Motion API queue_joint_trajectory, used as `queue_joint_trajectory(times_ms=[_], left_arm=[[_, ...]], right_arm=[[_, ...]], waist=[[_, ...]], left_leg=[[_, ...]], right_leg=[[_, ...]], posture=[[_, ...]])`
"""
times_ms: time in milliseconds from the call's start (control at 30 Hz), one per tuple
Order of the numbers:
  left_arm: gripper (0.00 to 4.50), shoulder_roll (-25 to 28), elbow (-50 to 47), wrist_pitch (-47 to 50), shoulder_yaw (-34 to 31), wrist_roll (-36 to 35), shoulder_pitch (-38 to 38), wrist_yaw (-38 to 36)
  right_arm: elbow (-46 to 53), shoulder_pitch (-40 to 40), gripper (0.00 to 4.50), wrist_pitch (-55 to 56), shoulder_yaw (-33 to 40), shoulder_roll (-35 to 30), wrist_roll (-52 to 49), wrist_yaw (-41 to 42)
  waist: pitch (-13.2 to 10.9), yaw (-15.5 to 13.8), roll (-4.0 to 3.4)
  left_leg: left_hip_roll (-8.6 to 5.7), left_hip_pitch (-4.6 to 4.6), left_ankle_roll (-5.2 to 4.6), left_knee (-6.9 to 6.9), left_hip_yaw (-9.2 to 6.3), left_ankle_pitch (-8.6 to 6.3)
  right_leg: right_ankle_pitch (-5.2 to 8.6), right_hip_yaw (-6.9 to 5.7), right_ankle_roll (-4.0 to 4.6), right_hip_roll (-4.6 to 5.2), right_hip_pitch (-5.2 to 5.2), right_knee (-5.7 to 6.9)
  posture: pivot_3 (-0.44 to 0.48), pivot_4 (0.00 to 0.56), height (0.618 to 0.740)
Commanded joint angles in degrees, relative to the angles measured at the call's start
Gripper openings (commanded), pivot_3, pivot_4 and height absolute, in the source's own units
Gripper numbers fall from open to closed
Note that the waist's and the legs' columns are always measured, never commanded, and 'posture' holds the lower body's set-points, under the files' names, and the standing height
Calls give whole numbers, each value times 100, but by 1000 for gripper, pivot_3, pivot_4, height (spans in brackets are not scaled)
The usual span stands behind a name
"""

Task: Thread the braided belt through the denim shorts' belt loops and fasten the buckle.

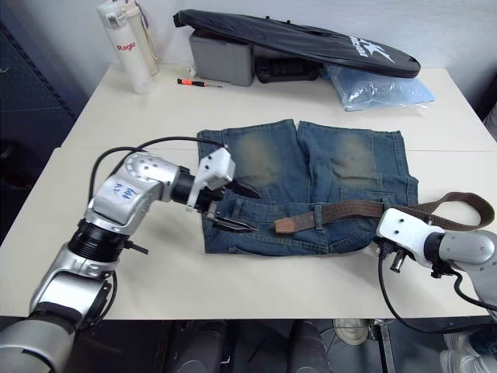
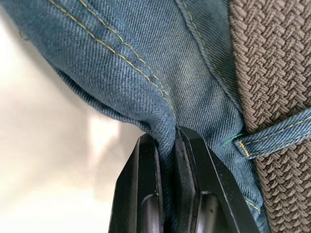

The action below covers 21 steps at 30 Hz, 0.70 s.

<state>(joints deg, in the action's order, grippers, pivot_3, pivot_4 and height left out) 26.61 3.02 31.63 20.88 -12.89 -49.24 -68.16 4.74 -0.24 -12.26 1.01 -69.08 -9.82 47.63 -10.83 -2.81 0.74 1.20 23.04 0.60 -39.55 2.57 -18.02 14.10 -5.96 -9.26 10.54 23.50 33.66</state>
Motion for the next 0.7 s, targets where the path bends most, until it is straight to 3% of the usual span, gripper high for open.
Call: queue_joint_trajectory(times_ms=[33,200,700], left_arm=[[4500,-283,260,-1066,277,478,-191,142],[4500,-524,1021,-2841,672,1314,-310,361],[4500,-1304,2989,-6255,834,2571,-853,1326]], right_arm=[[-543,-259,24,310,171,-63,251,249],[-564,-411,24,243,185,90,233,427],[-318,-139,24,4,479,304,283,431]], waist=[[0,2,0],[0,11,-1],[1,-8,-1]], left_leg=[[0,2,0,-2,1,0],[1,2,0,-1,1,0],[0,5,0,-4,2,0]], right_leg=[[-4,0,0,0,0,-4],[-5,0,0,-1,2,-6],[-11,-2,-1,0,0,-13]], posture=[[0,150,740],[0,150,740],[0,150,740]])
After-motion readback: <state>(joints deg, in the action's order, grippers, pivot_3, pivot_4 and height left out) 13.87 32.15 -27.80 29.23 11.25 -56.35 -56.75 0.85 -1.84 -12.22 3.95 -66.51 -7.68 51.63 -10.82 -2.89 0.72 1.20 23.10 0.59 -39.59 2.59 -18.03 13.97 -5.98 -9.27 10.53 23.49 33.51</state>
